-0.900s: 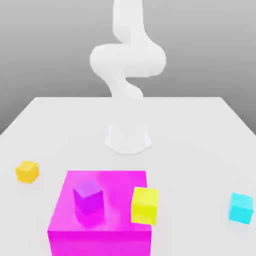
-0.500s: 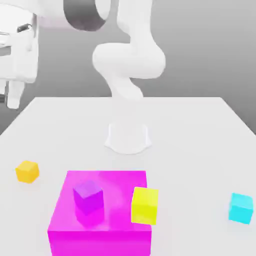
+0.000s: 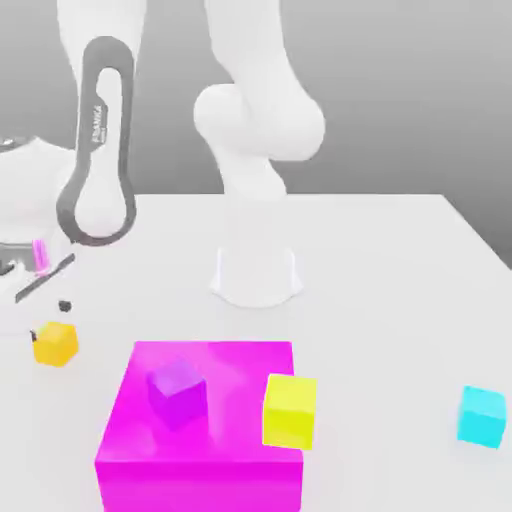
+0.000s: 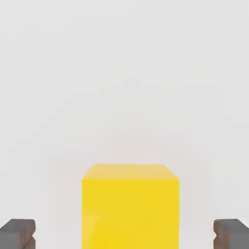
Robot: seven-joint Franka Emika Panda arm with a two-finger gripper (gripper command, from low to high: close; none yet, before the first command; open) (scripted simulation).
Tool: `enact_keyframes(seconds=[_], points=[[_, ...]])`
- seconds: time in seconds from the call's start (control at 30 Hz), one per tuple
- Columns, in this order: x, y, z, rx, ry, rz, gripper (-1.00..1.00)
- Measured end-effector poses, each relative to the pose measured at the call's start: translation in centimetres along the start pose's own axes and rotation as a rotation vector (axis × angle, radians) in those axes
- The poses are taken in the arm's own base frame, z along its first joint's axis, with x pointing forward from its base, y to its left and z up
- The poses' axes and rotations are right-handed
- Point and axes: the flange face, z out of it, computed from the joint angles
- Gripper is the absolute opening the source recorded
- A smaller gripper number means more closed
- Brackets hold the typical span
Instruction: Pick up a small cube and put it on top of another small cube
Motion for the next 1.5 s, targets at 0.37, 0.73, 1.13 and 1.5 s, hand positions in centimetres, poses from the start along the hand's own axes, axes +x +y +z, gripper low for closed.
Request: enact_keyframes(seconds=[0.37,0.73,1.13,1.5], points=[[0.0,-0.1,-1.6,0.001,0.0,0.001,-1.0],[-10.0,-1.2,-6.7,-0.054,0.09,-0.316,-1.0],[-26.2,1.7,-9.7,-0.036,0.374,-0.787,-1.0],[-43.1,17.0,-12.5,0.196,0.553,-1.134,-1.0]])
